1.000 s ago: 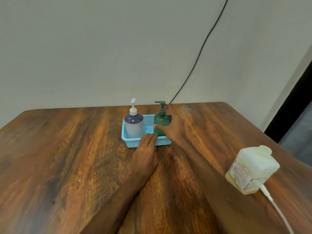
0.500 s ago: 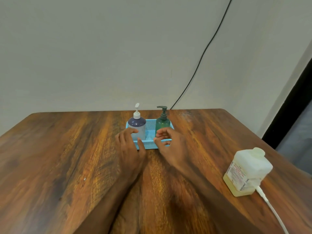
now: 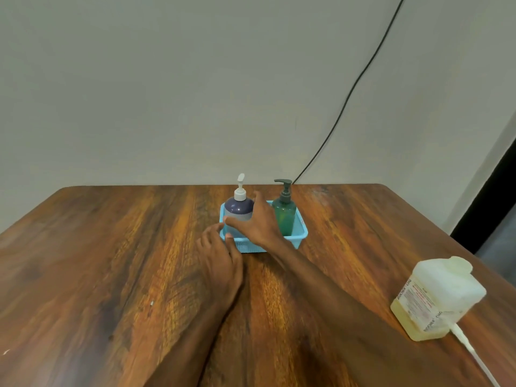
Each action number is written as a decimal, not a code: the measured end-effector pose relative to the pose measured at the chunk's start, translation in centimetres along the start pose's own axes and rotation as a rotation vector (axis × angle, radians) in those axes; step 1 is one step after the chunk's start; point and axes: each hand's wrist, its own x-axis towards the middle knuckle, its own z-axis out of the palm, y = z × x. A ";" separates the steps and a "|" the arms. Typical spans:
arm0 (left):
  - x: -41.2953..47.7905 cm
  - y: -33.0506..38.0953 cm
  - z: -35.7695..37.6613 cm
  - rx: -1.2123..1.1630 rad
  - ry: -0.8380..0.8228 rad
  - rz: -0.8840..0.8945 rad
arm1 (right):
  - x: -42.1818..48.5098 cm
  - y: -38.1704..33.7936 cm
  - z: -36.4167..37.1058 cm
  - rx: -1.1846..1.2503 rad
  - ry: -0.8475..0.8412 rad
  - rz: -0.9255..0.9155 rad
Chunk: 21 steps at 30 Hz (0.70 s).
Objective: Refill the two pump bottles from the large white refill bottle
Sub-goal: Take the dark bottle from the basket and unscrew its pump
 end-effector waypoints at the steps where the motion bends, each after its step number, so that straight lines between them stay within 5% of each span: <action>1: 0.0 -0.1 0.2 0.002 -0.009 -0.005 | 0.6 0.1 0.4 0.018 0.000 0.013; 16: 0.0 0.9 0.2 0.032 0.006 -0.006 | -6.3 -1.9 -8.4 0.130 0.199 -0.178; 21: -2.5 5.1 -3.9 -0.056 -0.066 0.265 | -13.4 -0.3 -13.1 0.115 0.150 -0.142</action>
